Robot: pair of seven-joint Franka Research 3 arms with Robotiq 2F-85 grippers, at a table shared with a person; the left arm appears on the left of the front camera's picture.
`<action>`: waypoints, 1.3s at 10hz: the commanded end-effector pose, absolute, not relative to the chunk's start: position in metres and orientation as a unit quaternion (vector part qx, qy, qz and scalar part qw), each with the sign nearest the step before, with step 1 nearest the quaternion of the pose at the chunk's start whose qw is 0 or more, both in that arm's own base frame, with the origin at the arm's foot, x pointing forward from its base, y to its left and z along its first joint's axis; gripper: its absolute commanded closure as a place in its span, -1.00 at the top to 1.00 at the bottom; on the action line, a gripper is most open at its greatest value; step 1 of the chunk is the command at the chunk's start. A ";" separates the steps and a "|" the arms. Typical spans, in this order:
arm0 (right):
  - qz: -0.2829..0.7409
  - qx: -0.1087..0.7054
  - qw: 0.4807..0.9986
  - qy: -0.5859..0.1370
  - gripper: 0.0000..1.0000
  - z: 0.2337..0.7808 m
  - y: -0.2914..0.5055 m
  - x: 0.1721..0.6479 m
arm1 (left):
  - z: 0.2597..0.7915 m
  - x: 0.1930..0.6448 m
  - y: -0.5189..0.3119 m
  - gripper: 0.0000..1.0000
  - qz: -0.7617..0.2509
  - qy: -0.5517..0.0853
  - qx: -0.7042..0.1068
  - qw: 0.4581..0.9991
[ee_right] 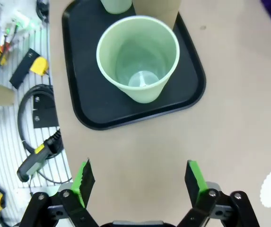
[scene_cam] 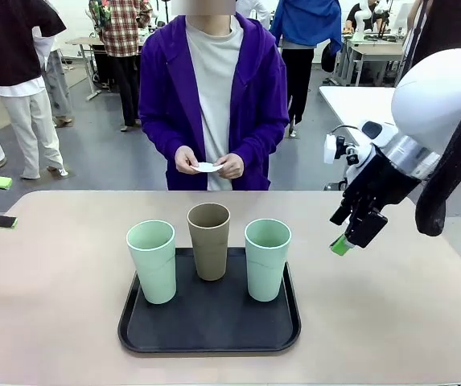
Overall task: Place coasters on the table and set cups on them.
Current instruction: Pick up one Reusable plastic cup and place it on a coaster set by the human.
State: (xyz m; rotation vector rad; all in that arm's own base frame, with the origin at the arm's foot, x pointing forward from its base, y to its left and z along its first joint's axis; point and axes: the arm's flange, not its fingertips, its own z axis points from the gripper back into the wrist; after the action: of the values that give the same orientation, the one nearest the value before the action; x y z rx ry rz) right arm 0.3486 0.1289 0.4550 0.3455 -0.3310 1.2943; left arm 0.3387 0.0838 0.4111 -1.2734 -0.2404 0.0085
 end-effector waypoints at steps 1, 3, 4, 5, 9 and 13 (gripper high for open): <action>0.590 0.167 0.775 -0.152 1.00 0.462 0.128 0.348 | 0.411 0.339 0.085 1.00 0.000 -0.118 -0.595 0.795; 0.590 0.167 0.775 -0.152 1.00 0.462 0.128 0.348 | 0.411 0.339 0.085 1.00 0.000 -0.118 -0.595 0.795; 0.594 0.166 0.771 -0.159 1.00 0.459 0.126 0.349 | 0.411 0.339 0.085 1.00 0.000 -0.118 -0.595 0.795; 0.625 0.224 0.716 -0.216 1.00 0.446 0.102 0.358 | 0.411 0.339 0.085 1.00 0.000 -0.118 -0.595 0.795; 0.594 0.352 0.627 -0.361 1.00 0.388 0.047 0.398 | 0.411 0.339 0.085 1.00 0.000 -0.118 -0.595 0.795; 0.570 0.432 0.573 -0.401 1.00 0.338 0.055 0.404 | 0.411 0.339 0.085 1.00 0.000 -0.118 -0.595 0.795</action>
State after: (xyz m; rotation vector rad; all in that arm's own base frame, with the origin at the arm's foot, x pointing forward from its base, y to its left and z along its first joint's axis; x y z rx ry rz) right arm 0.3910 0.0545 0.3457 0.9684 -0.9364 1.3292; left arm 0.3388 0.0835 0.4111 -1.2724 -0.2396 0.0079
